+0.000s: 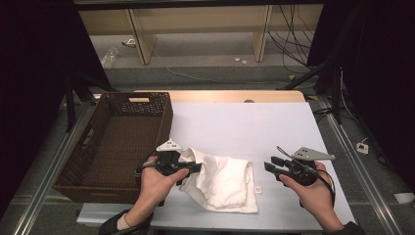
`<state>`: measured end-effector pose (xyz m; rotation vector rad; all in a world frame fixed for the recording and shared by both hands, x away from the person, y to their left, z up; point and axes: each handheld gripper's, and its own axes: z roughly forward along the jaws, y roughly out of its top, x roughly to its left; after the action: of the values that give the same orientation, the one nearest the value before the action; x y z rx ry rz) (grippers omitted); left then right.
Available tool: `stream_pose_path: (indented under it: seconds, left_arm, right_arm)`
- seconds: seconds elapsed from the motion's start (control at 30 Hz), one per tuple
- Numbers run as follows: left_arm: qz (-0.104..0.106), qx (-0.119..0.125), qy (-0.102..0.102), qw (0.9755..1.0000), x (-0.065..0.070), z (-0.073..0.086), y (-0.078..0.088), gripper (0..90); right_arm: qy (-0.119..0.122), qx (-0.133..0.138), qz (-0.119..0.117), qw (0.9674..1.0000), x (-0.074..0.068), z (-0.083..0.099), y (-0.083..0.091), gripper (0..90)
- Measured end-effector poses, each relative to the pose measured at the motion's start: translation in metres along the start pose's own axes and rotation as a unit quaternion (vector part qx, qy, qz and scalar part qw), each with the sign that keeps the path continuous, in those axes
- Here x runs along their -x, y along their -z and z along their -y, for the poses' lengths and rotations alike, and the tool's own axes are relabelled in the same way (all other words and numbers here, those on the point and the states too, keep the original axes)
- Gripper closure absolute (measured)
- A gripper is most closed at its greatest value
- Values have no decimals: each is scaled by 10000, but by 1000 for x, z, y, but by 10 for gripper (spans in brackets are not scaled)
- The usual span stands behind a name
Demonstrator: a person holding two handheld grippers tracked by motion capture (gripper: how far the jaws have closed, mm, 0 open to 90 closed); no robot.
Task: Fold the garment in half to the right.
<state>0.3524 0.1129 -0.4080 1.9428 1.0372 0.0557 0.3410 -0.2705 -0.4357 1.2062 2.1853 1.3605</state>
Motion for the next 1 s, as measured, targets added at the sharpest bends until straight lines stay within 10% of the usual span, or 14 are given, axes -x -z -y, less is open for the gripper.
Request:
stream_pose_path:
  seconds: [1.0]
  left_arm:
    - [118, 12, -476, 9988, 22, -7, -26, 819]
  right_arm:
    - [-75, 387, 126, 9991, 13, 12, 26, 508]
